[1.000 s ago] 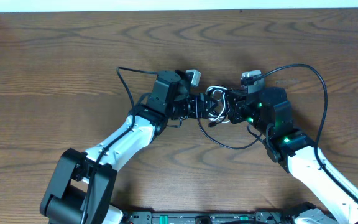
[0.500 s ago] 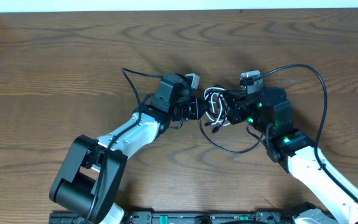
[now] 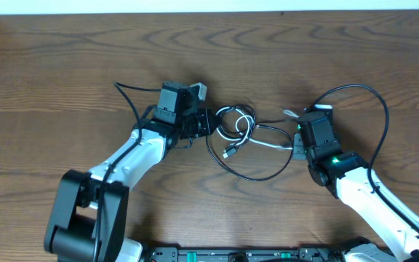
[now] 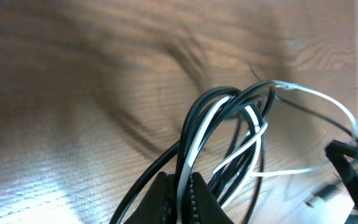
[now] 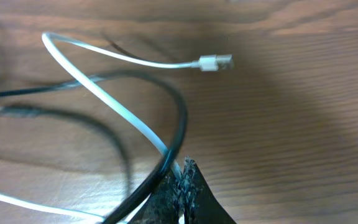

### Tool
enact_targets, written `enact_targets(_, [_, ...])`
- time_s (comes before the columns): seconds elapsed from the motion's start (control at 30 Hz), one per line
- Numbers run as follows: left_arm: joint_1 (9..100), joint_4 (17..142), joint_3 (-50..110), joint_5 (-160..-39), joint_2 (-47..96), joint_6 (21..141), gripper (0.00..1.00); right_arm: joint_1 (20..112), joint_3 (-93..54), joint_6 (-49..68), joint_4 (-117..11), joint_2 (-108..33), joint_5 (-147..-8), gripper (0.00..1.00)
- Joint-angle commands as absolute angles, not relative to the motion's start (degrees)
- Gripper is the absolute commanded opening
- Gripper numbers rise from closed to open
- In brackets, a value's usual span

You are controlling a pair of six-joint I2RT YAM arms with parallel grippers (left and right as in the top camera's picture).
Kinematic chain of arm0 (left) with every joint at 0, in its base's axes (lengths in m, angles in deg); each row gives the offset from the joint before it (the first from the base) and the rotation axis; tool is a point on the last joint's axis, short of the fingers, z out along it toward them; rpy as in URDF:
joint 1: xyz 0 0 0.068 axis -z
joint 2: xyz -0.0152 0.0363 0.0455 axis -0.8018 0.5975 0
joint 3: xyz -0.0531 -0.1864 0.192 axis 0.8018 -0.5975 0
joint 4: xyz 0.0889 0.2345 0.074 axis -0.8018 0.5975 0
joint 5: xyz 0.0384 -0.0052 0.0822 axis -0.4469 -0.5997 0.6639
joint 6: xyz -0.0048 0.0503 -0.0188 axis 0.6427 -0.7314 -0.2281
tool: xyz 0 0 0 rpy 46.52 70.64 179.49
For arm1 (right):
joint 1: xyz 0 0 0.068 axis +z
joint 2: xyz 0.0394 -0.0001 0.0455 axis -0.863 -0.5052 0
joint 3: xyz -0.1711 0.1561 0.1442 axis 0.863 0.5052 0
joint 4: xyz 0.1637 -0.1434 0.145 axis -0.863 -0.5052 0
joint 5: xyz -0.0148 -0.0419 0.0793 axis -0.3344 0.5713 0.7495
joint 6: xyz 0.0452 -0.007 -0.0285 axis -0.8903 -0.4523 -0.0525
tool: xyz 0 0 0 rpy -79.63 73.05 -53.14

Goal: Untangle cables
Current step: 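Pull the grippers apart to loosen the black and white loops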

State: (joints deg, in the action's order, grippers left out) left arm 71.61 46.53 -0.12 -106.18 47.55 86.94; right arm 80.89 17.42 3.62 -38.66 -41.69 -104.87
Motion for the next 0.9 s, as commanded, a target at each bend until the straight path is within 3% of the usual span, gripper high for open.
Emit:
enact_targets(0.0, [71.6,46.6,-0.2,-106.4,44.2,85.3,0.07,79.7,17.0,2.0,-33.9,-41.8,-104.3,0.10])
enact_targets(0.03, [72.0,46.6,-0.2,-106.9,43.6,85.3,0.08,79.7,17.0,2.0,-31.1,-41.8,-100.4,0.22])
enact_targets(0.1, [73.5,46.8,-0.2,-107.9,42.3,85.3,0.08,79.7,17.0,6.0,-22.8,-41.8,-85.2,0.33])
enact_targets(0.2, [75.8,47.2,-0.2,-107.9,41.3,85.0,0.08,79.7,17.0,12.4,-13.7,-41.8,-70.2,0.34])
enact_targets(0.37, [79.1,47.4,-0.2,-111.6,38.8,84.8,0.08,80.3,17.0,13.4,-10.9,-41.8,-68.0,0.31])
enact_targets(0.47, [79.9,47.7,-0.2,-117.1,36.8,82.3,0.07,80.3,17.0,22.5,-10.9,-41.8,-60.9,0.30])
enact_targets(0.7, [79.9,49.3,-0.2,-119.1,35.6,78.6,0.07,80.4,17.0,32.7,-14.5,-41.8,-53.7,0.53])
enact_targets(0.8, [79.9,51.3,-0.2,-116.8,35.6,77.8,0.07,80.3,17.0,34.3,-16.3,-41.8,-52.2,0.51])
enact_targets(0.87, [79.9,52.3,-0.2,-115.0,35.6,77.1,0.07,80.3,17.0,36.7,-17.5,-41.8,-48.8,0.42])
